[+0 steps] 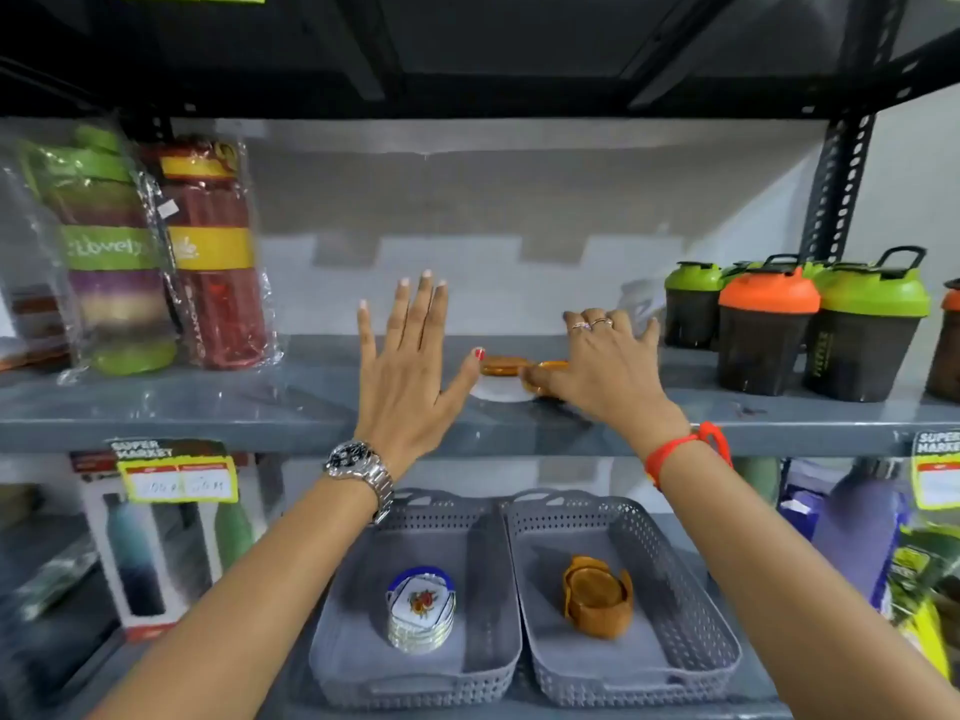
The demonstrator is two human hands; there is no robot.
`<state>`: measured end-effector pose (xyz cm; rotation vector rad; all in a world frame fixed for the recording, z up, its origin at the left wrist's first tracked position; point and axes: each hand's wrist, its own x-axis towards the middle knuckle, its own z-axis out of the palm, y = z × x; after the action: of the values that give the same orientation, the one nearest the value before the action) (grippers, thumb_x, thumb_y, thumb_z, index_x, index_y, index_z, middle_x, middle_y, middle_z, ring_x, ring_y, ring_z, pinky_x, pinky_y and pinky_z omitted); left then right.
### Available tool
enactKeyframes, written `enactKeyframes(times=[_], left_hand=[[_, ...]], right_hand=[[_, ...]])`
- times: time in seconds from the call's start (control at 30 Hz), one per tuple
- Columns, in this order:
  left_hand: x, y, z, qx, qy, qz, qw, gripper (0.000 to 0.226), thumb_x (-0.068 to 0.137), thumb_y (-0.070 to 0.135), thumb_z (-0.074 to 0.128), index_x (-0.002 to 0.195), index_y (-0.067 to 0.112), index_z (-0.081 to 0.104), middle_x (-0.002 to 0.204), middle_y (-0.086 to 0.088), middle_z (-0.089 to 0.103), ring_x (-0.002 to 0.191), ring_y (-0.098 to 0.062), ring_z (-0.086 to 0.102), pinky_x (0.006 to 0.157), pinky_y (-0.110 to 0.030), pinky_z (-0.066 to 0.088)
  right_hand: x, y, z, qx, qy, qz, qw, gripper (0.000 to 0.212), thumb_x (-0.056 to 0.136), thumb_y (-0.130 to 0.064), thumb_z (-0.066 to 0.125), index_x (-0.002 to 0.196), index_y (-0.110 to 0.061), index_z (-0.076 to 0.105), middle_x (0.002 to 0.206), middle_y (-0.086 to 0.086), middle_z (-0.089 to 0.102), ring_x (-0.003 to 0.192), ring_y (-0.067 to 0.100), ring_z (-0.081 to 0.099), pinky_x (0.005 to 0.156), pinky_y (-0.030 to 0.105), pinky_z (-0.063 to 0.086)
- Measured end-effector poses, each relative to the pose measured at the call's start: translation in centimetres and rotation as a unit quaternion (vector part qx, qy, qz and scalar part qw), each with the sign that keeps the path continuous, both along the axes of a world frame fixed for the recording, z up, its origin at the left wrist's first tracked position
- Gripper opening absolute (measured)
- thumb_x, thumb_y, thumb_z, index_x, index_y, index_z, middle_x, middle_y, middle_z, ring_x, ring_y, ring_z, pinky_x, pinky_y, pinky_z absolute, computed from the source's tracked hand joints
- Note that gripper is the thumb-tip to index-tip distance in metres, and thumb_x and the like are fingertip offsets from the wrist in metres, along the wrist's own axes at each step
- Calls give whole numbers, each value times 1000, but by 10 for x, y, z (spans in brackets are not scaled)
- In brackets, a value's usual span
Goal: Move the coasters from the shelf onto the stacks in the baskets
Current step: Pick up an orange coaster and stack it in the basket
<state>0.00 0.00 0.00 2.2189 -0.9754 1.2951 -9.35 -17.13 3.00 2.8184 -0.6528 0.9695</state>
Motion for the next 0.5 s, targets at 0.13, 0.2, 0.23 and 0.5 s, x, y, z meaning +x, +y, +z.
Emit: enactKeyframes(times=[0.13, 0.2, 0.23, 0.5], left_hand=[[-1, 18, -32, -2, 13, 27, 1000, 71, 92, 54, 20, 150, 13, 12, 156, 1, 13, 145, -20, 7, 116, -48, -9], [2, 24, -46, -4, 18, 27, 999, 69, 93, 52, 22, 149, 13, 17, 155, 0, 21, 144, -22, 13, 116, -51, -4], [3, 25, -50, -3, 17, 31, 999, 67, 93, 51, 24, 148, 12, 20, 154, -1, 25, 144, -23, 16, 116, -51, -2], [8, 27, -64, -11, -6, 28, 1000, 59, 93, 44, 32, 143, 13, 35, 148, -3, 37, 139, -25, 27, 116, -47, 5]], right_hand=[[2, -3, 0, 81, 58, -30, 995, 78, 75, -68, 50, 125, -8, 53, 134, 13, 51, 131, 33, 36, 110, 63, 20], [5, 1, -2, 86, 63, -31, 994, 79, 73, -71, 50, 121, -9, 56, 133, 13, 53, 130, 34, 37, 108, 60, 23], [6, 2, -1, 89, 64, -33, 993, 79, 72, -72, 50, 119, -10, 58, 131, 13, 54, 129, 34, 38, 107, 59, 26], [5, 2, 0, 147, 88, -64, 983, 87, 62, -82, 54, 114, -12, 60, 133, 14, 54, 132, 35, 32, 106, 55, 24]])
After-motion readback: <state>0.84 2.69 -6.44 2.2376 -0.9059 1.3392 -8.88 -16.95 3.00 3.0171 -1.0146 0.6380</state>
